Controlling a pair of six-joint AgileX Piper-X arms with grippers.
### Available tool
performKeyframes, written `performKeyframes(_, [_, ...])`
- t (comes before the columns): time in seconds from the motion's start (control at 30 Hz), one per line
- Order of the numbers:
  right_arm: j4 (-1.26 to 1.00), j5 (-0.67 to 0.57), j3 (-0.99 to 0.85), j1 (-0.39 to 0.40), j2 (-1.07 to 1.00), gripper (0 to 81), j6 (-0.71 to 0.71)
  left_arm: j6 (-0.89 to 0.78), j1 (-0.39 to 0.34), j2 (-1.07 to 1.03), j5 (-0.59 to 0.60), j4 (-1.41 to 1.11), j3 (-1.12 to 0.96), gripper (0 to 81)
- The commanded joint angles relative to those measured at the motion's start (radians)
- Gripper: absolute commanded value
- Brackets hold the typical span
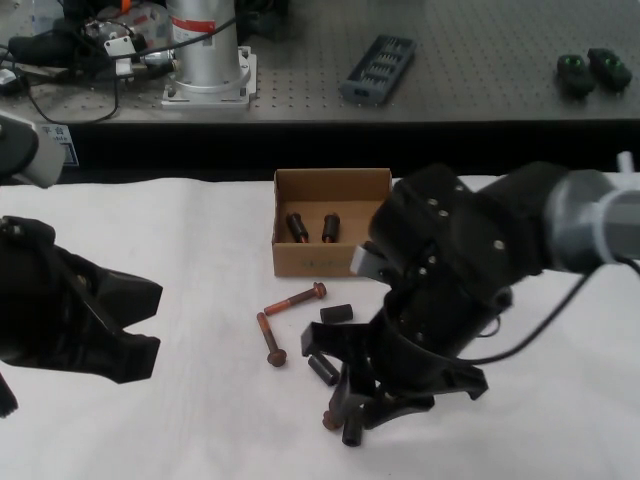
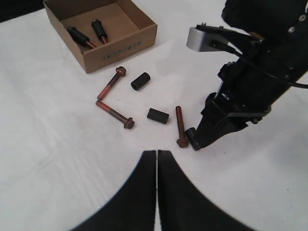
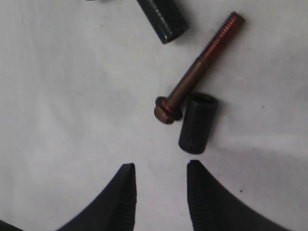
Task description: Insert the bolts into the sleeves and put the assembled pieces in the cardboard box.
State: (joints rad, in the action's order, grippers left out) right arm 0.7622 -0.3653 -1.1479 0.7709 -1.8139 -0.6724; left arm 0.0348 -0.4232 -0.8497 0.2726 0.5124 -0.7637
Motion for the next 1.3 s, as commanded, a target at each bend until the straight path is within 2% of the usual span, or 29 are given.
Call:
performKeyframes(0.0, [0.021, -0.002, -0.017, 0.003, -0.008, 27.4, 0.004, -0.013, 0.000, 0.008, 0.003, -0.024, -0.003, 0.7])
performKeyframes(0.17, [0.026, 0.043, -0.018, 0.003, -0.026, 27.4, 0.006, -0.013, 0.000, 0.008, 0.003, -0.024, -0.003, 0.7])
performKeyframes(1.27, [0.012, 0.057, -0.023, 0.011, -0.101, 27.4, 0.007, -0.013, 0.000, 0.008, 0.003, -0.045, -0.003, 0.7])
